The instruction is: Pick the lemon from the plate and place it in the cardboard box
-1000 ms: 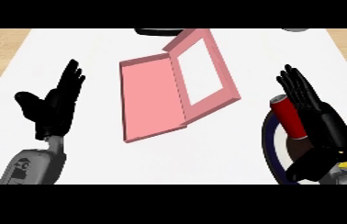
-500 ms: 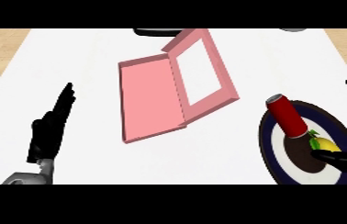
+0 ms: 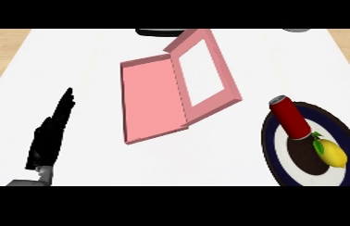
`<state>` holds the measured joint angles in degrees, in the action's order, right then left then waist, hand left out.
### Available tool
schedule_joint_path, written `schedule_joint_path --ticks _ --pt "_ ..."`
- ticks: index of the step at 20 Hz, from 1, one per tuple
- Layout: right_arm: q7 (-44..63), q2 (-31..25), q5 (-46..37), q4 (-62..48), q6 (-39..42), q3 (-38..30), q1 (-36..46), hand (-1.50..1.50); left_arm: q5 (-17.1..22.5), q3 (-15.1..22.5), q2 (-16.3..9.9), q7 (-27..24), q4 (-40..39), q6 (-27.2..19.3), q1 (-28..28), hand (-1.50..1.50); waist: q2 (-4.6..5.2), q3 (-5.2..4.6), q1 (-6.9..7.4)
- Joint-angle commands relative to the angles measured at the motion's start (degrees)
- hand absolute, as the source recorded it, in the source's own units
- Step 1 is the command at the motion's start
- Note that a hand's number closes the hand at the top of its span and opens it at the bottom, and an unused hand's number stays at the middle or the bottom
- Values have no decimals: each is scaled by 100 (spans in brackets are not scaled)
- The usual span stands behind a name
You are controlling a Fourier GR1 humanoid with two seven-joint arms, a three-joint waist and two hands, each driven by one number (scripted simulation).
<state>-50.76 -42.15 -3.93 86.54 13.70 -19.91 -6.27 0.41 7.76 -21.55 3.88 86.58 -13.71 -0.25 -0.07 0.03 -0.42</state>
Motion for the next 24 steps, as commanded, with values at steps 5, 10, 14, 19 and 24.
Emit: schedule_joint_path --ticks 5,10,14,19,24 --pt "41 -1254 -1950 294 -309 32 -953 -150 101 -115 -110 309 330 109 1 0 -13 -6 -49" --pt "938 -1144 -2751 1164 -294 362 -1416 -150 104 -196 -111 289 202 228 -42 0 -6 -11 -32" --pt "1115 -636 -3346 1381 -472 448 -1670 -150 -34 -336 45 -128 -261 226 -108 0 4 -7 -20" --pt "1465 5 -3828 1436 -444 476 -1516 -150 -167 -357 192 -49 -125 380 -36 0 1 -5 12" --pt "1393 111 -4253 823 -517 405 -1177 -150 -298 -315 305 68 313 382 229 0 2 -2 46"
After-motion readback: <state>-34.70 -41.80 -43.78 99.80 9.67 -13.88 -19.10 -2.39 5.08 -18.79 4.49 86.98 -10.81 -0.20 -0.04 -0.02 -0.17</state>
